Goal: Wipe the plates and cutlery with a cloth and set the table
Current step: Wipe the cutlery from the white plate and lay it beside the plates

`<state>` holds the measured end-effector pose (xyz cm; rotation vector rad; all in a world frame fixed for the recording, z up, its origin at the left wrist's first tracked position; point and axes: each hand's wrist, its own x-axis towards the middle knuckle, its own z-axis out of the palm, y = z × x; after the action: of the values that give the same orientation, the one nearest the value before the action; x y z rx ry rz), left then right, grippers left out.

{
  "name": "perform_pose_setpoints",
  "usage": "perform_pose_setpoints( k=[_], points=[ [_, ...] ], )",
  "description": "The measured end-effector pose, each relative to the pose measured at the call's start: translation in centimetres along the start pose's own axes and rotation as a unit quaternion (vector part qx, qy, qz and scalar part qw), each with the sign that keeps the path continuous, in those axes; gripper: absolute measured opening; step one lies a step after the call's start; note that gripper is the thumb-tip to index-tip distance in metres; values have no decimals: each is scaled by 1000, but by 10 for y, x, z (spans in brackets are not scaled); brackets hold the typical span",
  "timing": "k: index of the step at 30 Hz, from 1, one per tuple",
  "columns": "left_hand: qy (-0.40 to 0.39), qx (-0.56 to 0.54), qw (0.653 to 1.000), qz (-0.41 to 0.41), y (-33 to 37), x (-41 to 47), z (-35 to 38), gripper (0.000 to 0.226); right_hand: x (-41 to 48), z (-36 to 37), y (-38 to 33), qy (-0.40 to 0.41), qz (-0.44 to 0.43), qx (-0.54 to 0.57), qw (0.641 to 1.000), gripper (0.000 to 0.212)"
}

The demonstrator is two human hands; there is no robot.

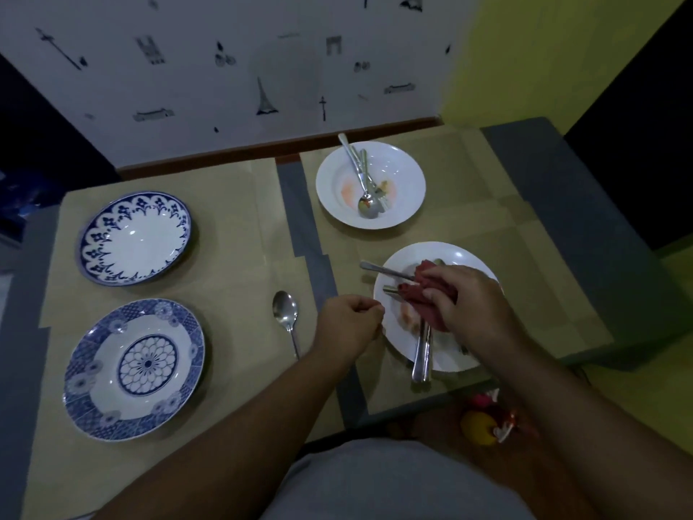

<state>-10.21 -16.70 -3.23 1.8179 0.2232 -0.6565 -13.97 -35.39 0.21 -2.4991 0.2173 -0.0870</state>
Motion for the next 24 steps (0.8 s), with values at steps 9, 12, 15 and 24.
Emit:
perform_pose_setpoints(
  k=[9,12,15,24],
  points=[
    [-38,189,981,37,5,0,65,6,-12,-27,58,30,41,2,999,30],
    [-36,245,968,42,5,-2,80,14,-13,-27,69,24,33,12,999,28],
    [-20,285,958,39,5,0,88,22,-13,-27,75,13,21,14,1000,27],
    [2,305,952,24,0,5,87,17,-9,-24,84,-13,-2,34,999,27]
  ],
)
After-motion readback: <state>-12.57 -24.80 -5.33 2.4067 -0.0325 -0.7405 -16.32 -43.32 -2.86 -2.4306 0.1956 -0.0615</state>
